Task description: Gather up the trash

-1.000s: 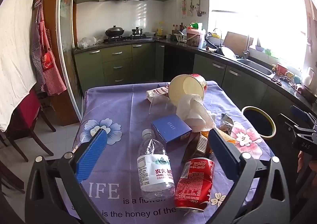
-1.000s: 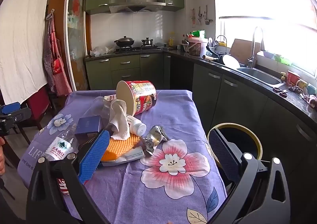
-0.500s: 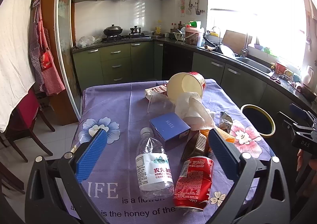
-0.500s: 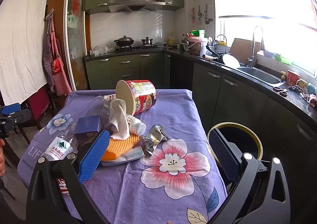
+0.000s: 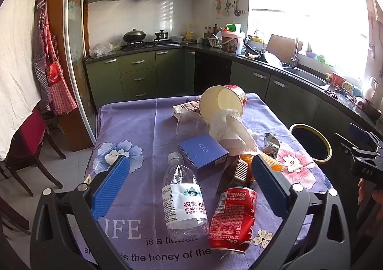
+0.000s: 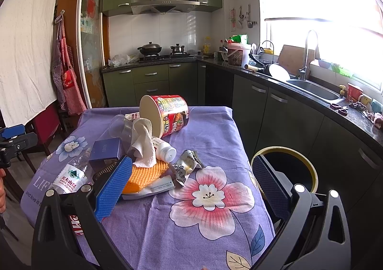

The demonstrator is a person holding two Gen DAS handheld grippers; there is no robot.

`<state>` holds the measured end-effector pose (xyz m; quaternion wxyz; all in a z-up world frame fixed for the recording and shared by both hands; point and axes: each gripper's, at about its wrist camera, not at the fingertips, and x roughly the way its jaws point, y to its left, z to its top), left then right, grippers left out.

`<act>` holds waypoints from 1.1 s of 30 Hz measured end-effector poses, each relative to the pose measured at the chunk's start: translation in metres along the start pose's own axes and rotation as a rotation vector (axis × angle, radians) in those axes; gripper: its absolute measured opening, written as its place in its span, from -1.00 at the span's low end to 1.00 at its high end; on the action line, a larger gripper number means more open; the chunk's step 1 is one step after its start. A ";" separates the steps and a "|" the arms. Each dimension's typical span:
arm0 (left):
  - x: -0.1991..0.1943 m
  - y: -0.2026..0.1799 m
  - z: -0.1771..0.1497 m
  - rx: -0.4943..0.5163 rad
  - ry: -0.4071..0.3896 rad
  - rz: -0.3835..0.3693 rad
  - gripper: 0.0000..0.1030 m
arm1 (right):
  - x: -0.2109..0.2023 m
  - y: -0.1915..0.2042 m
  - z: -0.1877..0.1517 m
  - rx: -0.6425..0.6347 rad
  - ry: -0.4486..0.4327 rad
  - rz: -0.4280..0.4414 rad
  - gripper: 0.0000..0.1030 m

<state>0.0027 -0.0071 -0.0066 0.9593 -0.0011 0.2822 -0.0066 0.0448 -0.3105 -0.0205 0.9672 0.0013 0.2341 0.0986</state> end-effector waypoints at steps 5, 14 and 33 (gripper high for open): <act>0.001 -0.002 -0.001 0.002 0.002 -0.004 0.88 | 0.001 0.000 -0.001 0.002 0.003 0.003 0.93; 0.002 -0.003 -0.002 0.004 0.004 -0.007 0.88 | 0.002 0.000 -0.001 0.001 0.003 0.003 0.93; 0.004 -0.005 -0.004 0.008 0.005 -0.010 0.88 | 0.004 0.001 -0.003 0.001 0.006 0.003 0.93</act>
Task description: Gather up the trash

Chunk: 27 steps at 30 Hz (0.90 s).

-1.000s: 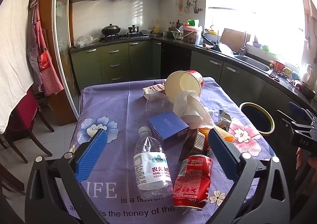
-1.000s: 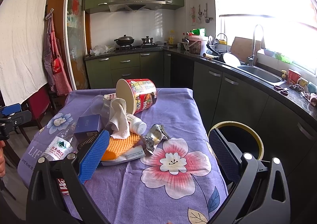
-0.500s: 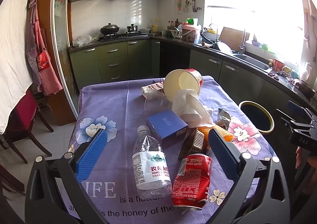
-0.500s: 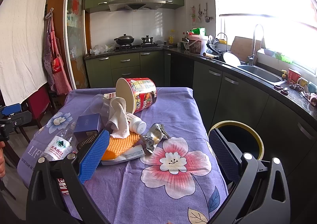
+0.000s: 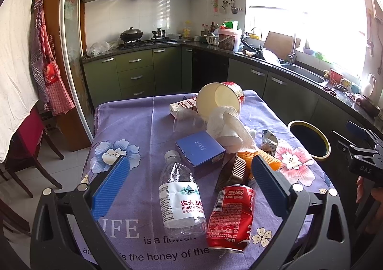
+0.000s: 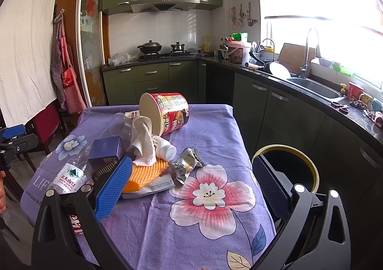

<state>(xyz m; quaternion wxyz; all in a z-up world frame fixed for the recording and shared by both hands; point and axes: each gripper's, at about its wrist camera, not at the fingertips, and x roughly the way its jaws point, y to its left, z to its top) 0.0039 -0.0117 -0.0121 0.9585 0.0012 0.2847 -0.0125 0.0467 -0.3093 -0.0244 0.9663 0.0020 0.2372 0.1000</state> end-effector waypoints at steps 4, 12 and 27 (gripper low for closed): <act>0.001 -0.002 -0.002 0.003 0.001 -0.003 0.88 | 0.000 0.000 0.000 0.000 0.000 0.000 0.93; 0.002 -0.004 -0.002 0.009 0.003 -0.004 0.88 | 0.001 0.000 -0.001 0.001 0.002 -0.001 0.93; 0.009 -0.002 0.002 0.017 0.015 -0.007 0.88 | 0.010 -0.002 0.000 0.005 0.019 0.007 0.93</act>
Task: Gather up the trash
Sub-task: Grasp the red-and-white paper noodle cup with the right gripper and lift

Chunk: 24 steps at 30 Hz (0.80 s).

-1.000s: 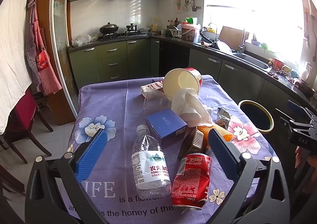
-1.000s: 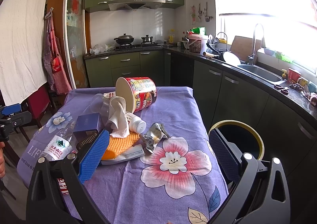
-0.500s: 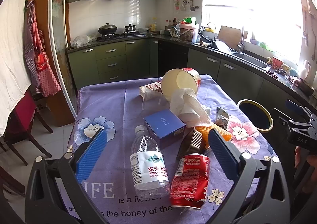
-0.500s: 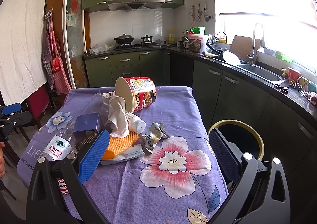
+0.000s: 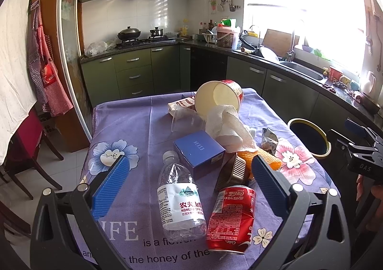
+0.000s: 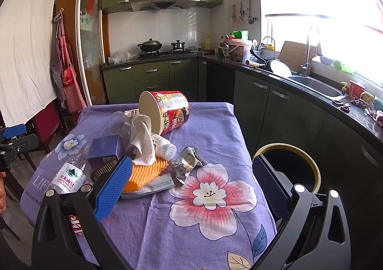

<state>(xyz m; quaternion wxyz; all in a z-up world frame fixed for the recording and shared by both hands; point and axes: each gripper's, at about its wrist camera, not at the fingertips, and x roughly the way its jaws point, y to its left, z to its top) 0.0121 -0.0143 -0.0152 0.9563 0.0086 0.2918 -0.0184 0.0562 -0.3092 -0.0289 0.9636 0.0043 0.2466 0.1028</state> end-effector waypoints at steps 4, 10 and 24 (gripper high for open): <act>0.019 0.008 0.013 0.019 0.003 0.012 0.88 | 0.019 -0.002 0.016 0.009 0.008 0.018 0.93; 0.072 0.033 0.046 0.012 0.007 0.037 0.88 | 0.078 0.017 0.054 -0.025 0.068 0.057 0.91; 0.185 0.079 0.077 -0.068 0.008 0.077 0.88 | 0.241 0.096 0.103 -0.199 0.174 -0.139 0.30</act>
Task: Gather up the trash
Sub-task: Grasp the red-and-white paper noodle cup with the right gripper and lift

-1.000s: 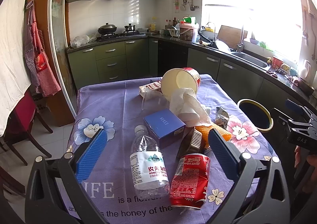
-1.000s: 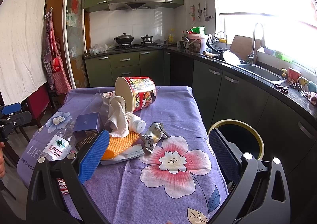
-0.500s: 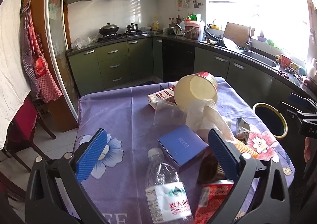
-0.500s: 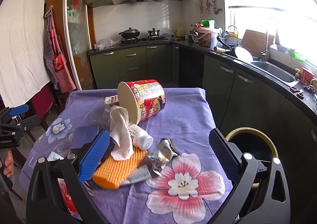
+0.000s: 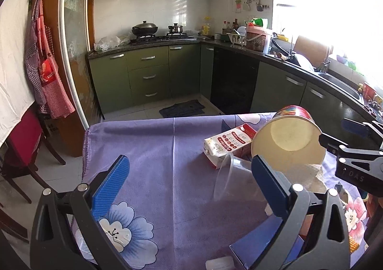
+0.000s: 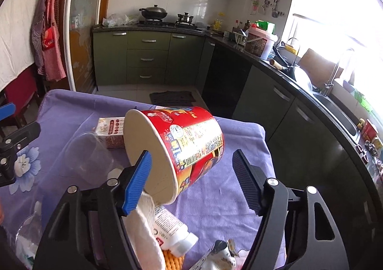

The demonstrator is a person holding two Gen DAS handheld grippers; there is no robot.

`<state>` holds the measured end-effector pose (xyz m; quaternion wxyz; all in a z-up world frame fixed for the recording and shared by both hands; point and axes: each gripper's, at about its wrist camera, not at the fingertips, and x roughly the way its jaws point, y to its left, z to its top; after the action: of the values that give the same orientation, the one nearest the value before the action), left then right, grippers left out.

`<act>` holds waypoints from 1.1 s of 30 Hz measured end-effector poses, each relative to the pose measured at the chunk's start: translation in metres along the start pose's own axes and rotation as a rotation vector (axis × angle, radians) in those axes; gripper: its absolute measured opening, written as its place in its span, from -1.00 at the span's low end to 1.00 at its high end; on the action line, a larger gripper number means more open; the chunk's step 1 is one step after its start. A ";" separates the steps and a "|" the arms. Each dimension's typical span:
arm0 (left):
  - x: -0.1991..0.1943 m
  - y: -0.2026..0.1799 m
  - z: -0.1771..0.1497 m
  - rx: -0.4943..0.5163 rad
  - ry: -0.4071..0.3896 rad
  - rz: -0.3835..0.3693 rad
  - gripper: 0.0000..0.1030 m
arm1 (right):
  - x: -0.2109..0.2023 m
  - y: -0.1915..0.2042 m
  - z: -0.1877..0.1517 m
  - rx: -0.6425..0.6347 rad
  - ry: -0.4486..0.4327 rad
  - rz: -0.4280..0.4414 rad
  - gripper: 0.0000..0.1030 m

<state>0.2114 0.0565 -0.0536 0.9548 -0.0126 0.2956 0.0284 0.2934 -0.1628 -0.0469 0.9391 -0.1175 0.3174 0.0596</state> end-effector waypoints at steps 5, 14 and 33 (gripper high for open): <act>0.009 0.001 -0.009 -0.005 0.026 -0.008 0.88 | 0.038 0.016 0.008 -0.043 0.042 -0.081 0.16; 0.019 -0.007 -0.017 0.013 0.062 -0.035 0.88 | 0.088 0.019 0.021 -0.129 0.023 -0.253 -0.82; 0.015 -0.011 -0.016 0.028 0.044 -0.039 0.88 | 0.051 -0.134 0.056 0.160 0.127 -0.100 -0.95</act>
<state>0.2154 0.0451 -0.0754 0.9485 -0.0056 0.3167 0.0055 0.3913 -0.2753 -0.0102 0.9252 -0.0613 0.3739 -0.0202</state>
